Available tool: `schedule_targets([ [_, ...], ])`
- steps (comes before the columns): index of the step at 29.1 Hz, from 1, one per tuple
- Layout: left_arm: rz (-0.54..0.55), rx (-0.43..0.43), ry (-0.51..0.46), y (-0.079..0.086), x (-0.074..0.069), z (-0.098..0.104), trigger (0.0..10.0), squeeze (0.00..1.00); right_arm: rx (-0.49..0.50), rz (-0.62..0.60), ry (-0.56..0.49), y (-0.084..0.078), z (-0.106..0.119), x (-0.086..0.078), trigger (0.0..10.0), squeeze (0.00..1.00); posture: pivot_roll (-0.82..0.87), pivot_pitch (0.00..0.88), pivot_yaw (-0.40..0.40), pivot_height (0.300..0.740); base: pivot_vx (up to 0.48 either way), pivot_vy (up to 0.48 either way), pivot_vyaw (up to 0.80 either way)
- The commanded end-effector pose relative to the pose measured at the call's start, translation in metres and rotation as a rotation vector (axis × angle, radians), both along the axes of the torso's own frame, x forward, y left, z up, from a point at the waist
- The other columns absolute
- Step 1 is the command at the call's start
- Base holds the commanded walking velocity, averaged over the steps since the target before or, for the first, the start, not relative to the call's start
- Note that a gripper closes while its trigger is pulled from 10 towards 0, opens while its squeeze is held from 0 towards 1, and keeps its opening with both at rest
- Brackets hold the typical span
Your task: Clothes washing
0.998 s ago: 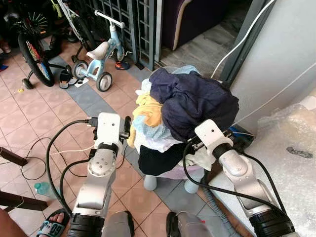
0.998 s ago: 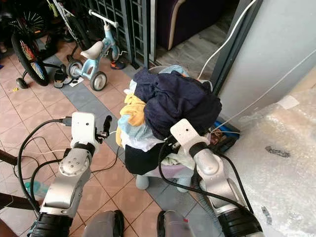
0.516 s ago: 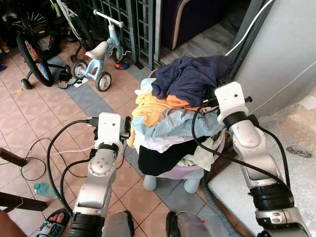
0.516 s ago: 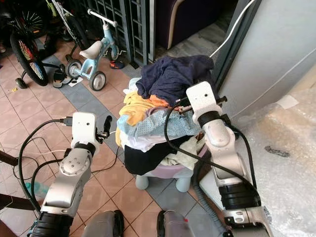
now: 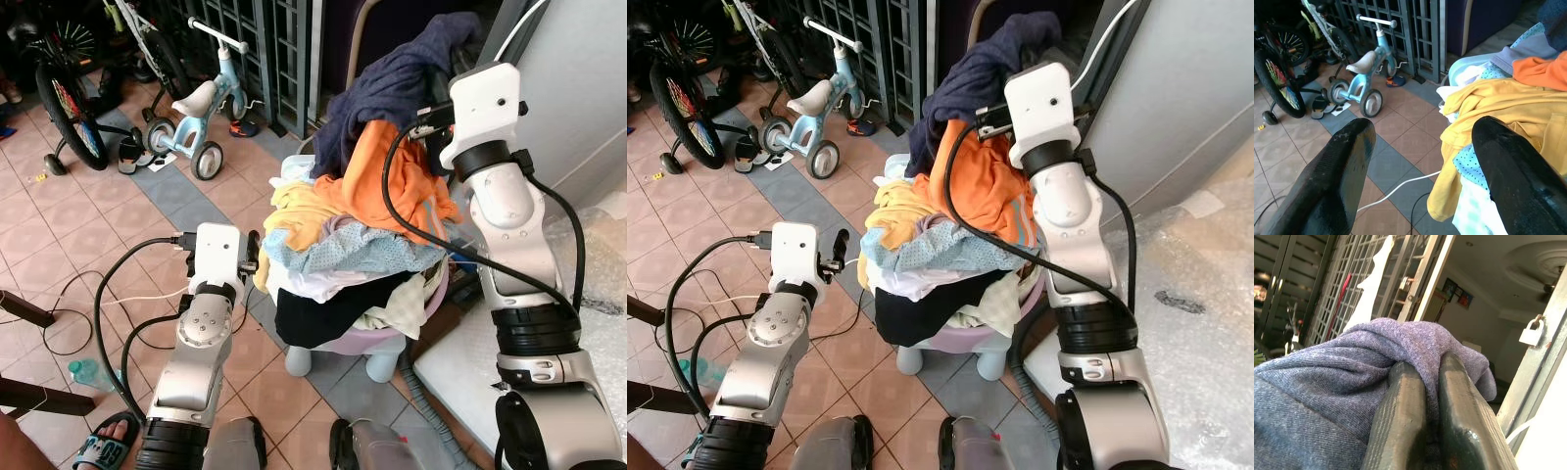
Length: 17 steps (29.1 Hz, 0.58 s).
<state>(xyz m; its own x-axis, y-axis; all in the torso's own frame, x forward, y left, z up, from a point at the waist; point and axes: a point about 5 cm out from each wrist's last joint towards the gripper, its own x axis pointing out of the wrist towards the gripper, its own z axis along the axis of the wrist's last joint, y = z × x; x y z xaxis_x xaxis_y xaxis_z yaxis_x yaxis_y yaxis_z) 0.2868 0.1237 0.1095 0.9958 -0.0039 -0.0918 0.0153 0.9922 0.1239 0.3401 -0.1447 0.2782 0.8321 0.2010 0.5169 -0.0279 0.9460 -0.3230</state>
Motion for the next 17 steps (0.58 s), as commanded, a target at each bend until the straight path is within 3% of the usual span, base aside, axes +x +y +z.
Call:
schedule_targets([
  [1,0.004,0.006,0.012,-0.001,0.000,-0.004,10.0,0.00,0.004,0.109,0.064,0.010,-0.008,-0.004,0.0,0.00,-0.05,0.084,0.001,0.740,0.000,0.000,0.00],
  [2,0.004,0.006,0.012,-0.001,0.000,-0.004,10.0,0.00,0.004,0.109,0.064,0.010,-0.008,-0.004,0.0,0.00,-0.05,0.084,0.001,0.740,0.000,0.000,0.00],
  [4,-0.001,0.004,0.014,-0.002,0.000,-0.005,10.0,0.00,-0.106,0.181,0.202,0.017,-0.043,-0.009,0.0,0.00,-0.05,0.083,0.001,0.740,0.000,0.000,0.00],
  [5,-0.002,0.003,0.014,-0.002,0.000,-0.005,10.0,0.00,-0.122,0.182,0.213,0.017,-0.048,-0.010,0.0,0.00,-0.05,0.086,0.002,0.740,0.000,0.000,0.00],
  [8,-0.007,-0.001,0.018,-0.002,0.000,-0.006,10.0,0.00,-0.276,0.261,0.480,0.018,-0.103,-0.022,0.0,0.00,-0.05,0.088,0.002,0.740,0.000,0.000,0.00],
  [11,-0.011,-0.001,0.020,-0.002,0.000,-0.006,10.0,0.00,-0.300,0.255,0.562,0.012,-0.116,-0.024,0.0,0.00,-0.05,0.088,0.005,0.740,0.000,0.000,0.00],
  [12,-0.013,-0.001,0.021,-0.003,0.000,-0.007,10.0,0.00,-0.312,0.242,0.597,0.009,-0.121,-0.024,2.4,0.00,-0.05,0.088,0.005,0.740,0.000,0.000,0.00],
  [13,-0.022,-0.001,0.022,-0.004,0.000,-0.007,10.0,0.00,-0.343,0.140,0.664,-0.006,-0.131,-0.019,9.1,1.00,-0.06,0.087,0.005,0.740,0.000,0.000,0.00],
  [15,-0.026,0.000,0.022,-0.005,0.001,-0.007,10.0,0.00,-0.348,0.067,0.683,-0.016,-0.133,-0.015,8.8,1.00,-0.06,0.087,0.005,0.740,0.000,0.000,0.00],
  [16,-0.026,0.001,0.022,-0.005,0.000,-0.007,10.0,0.00,-0.321,-0.023,0.684,-0.027,-0.131,-0.010,10.0,1.00,-0.05,0.085,0.007,0.740,0.000,0.000,0.00],
  [17,-0.025,0.003,0.023,-0.004,0.000,-0.007,10.0,0.00,-0.279,-0.125,0.682,-0.039,-0.127,-0.005,10.0,1.00,-0.05,0.087,0.007,0.740,0.000,0.000,0.00],
])
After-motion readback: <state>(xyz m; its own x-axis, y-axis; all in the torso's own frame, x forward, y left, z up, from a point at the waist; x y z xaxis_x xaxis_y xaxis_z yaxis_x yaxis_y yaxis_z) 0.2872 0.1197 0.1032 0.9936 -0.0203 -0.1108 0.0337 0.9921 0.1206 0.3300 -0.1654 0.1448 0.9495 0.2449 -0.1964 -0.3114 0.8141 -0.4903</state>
